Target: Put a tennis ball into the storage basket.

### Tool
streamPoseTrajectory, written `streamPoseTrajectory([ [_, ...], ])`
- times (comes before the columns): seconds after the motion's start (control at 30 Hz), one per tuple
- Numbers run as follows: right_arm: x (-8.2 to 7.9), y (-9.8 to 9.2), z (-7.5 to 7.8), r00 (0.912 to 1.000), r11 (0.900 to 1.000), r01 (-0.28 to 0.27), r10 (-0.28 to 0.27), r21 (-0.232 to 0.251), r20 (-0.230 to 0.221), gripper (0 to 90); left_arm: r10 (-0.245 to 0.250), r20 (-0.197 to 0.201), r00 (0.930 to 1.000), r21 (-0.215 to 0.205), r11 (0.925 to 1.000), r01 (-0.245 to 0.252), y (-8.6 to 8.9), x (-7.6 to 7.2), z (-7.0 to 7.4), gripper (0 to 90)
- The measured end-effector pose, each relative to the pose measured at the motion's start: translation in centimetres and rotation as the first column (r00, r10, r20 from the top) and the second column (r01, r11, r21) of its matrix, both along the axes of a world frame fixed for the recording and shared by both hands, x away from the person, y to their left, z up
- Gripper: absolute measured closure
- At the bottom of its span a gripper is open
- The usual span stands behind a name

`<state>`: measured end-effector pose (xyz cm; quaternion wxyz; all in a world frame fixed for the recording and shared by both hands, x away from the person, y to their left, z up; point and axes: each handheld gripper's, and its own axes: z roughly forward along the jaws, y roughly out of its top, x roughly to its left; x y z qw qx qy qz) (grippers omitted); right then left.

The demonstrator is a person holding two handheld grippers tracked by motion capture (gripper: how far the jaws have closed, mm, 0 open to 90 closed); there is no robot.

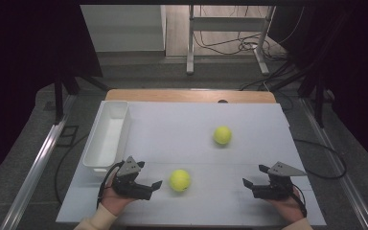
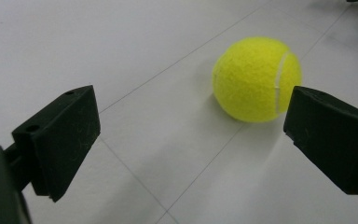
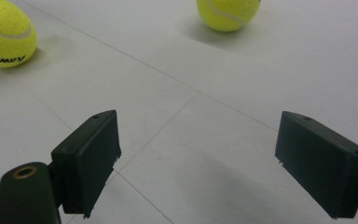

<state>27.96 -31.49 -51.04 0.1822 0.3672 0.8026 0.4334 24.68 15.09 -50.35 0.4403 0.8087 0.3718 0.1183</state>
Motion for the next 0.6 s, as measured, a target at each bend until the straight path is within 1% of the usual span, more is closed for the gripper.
streamPoseTrajectory([
  [0.23,0.0,0.1,-0.1,1.0000,1.000,-0.005,0.005,-0.008,-0.004,14.6,-0.007,0.007,1.0000,0.005,1.0000,0.007,-0.5,0.2,0.6,4.4],
  [0.27,0.0,0.1,-0.1,1.0000,1.000,-0.005,0.005,-0.014,-0.003,14.6,-0.007,0.002,1.0000,0.004,1.0000,0.007,-0.6,0.3,0.6,4.4],
  [0.33,0.0,0.2,-0.1,1.0000,1.000,-0.009,0.009,-0.010,-0.003,14.6,-0.006,-0.007,1.0000,0.007,1.0000,0.006,-0.6,0.4,0.6,4.4],
  [0.5,0.0,0.2,-0.1,1.0000,1.000,-0.008,0.008,-0.012,-0.005,14.6,-0.014,-0.010,0.9998,0.007,0.9999,0.014,-0.9,0.6,0.8,4.4],
  [0.6,0.0,0.2,-0.1,0.9999,1.000,-0.009,0.009,-0.013,-0.006,14.6,-0.027,-0.012,0.9996,0.002,0.9996,0.027,-1.1,0.8,1.2,4.4],
])
